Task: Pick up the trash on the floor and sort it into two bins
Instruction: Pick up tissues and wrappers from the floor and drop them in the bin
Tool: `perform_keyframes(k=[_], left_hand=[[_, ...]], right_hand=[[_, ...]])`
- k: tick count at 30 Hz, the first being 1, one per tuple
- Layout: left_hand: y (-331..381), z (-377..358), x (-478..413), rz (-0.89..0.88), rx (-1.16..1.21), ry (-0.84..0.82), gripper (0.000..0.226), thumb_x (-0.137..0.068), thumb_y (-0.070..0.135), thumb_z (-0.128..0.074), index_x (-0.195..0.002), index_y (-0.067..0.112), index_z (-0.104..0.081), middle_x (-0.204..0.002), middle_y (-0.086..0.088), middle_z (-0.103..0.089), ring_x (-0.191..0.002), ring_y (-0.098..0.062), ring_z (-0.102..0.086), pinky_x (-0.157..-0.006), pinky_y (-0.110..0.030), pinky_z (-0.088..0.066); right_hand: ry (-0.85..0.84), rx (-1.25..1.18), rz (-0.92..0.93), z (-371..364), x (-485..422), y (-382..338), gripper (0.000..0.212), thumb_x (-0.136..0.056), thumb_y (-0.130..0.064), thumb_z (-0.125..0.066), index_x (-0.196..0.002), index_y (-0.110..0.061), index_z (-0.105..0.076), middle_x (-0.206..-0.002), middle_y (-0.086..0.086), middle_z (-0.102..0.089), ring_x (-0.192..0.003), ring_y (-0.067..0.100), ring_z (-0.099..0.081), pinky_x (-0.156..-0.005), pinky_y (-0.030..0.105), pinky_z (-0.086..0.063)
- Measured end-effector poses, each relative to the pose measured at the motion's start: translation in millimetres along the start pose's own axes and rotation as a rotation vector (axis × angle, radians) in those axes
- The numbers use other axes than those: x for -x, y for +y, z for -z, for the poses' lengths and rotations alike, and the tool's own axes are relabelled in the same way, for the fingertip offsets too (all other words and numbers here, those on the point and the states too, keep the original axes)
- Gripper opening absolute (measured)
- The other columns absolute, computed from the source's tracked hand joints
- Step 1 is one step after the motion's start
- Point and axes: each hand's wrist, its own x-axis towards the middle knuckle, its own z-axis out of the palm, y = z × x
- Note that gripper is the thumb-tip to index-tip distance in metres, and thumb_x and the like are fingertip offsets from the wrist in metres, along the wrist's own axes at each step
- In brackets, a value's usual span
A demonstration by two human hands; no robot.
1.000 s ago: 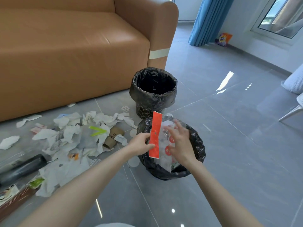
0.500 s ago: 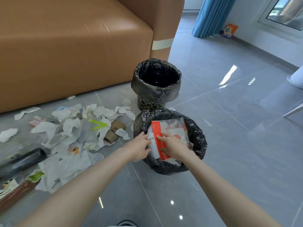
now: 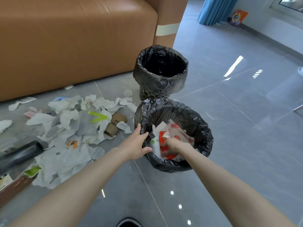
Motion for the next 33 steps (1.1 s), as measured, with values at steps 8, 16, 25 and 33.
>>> perform_keyframes(k=[8,16,25,33], left_hand=[[-5.3,-3.4,-3.5,-0.029,0.036,0.026,0.074,-0.09,0.043,-0.055,-0.15,0.019,-0.018,-0.157,-0.008,0.017,-0.145,-0.022,-0.016,-0.111,-0.028,-0.025],[-4.1,-2.1,-2.0,-0.008,-0.018,0.004,0.072,-0.093,0.042,-0.052,-0.151,0.023,-0.014,-0.157,-0.008,0.018,-0.147,-0.023,-0.005,-0.115,-0.038,-0.025],[-2.1,24.0,15.7,0.005,0.032,0.097,0.06,-0.095,0.036,-0.051,-0.148,0.03,-0.023,-0.158,-0.009,-0.003,-0.145,-0.024,-0.015,-0.113,-0.033,-0.025],[-24.5,70.2,56.5,0.022,0.018,0.174,0.046,-0.095,0.028,-0.051,-0.14,0.028,-0.04,-0.142,0.002,-0.045,-0.127,-0.016,-0.044,-0.103,-0.031,-0.038]], right_hand=[[-0.09,-0.063,-0.06,-8.2,-13.2,6.8,0.041,-0.089,-0.039,-0.061,-0.125,-0.019,-0.061,-0.125,0.005,-0.06,-0.114,0.025,-0.054,-0.089,0.025,-0.038],[0.025,-0.091,-0.029,-5.0,-5.1,4.9,0.035,-0.088,-0.036,-0.061,-0.12,-0.021,-0.064,-0.118,0.002,-0.064,-0.108,0.024,-0.058,-0.092,0.03,-0.044],[0.435,-0.198,-0.084,24.8,34.3,-4.8,0.02,-0.085,-0.022,-0.052,-0.097,-0.026,-0.068,-0.093,-0.006,-0.064,-0.091,0.019,-0.061,-0.067,0.029,-0.047],[0.586,-0.355,0.104,71.6,74.0,-55.6,0.022,-0.092,-0.024,-0.053,-0.111,-0.026,-0.064,-0.102,-0.009,-0.067,-0.082,0.011,-0.062,-0.072,0.032,-0.053]])
